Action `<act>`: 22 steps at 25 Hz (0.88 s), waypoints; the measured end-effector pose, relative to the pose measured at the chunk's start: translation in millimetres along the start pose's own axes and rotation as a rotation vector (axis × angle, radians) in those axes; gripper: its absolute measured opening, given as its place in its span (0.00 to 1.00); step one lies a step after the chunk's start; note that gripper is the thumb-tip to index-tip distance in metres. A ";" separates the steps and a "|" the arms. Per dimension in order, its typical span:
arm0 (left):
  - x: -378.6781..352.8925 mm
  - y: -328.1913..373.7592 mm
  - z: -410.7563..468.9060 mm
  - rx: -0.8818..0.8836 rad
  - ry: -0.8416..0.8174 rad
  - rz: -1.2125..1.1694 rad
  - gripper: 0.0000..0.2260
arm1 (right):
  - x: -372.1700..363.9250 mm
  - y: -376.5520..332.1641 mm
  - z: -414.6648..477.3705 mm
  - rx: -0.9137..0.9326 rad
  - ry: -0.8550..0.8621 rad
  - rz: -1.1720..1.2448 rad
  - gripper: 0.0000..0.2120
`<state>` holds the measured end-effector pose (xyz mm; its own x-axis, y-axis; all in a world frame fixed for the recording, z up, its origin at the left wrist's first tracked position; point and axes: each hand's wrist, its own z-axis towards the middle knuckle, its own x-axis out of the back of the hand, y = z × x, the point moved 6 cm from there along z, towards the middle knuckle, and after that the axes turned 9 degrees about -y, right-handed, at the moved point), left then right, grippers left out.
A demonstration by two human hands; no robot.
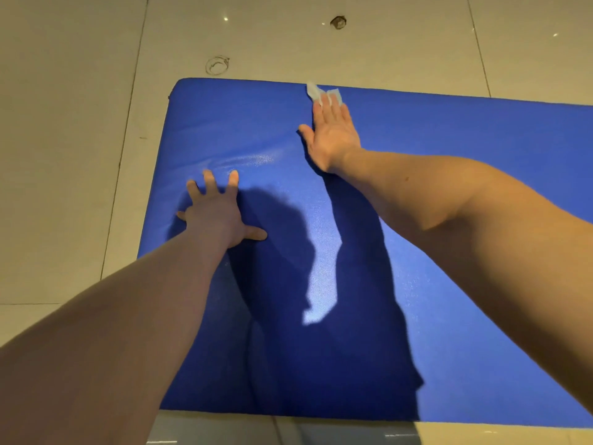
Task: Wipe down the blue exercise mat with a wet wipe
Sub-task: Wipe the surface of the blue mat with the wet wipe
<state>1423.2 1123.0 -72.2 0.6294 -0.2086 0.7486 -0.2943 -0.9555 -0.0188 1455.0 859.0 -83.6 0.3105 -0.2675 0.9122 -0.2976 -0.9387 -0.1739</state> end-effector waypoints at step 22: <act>2.7 1.0 -3.5 -0.009 0.000 -0.008 0.62 | 22.2 50.0 27.8 -0.250 -0.076 -0.155 0.35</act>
<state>1422.1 1122.3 -67.9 0.6316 -0.2005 0.7489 -0.2952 -0.9554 -0.0068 1472.1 800.0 -82.4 0.4335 -0.1490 0.8887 -0.4511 -0.8897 0.0708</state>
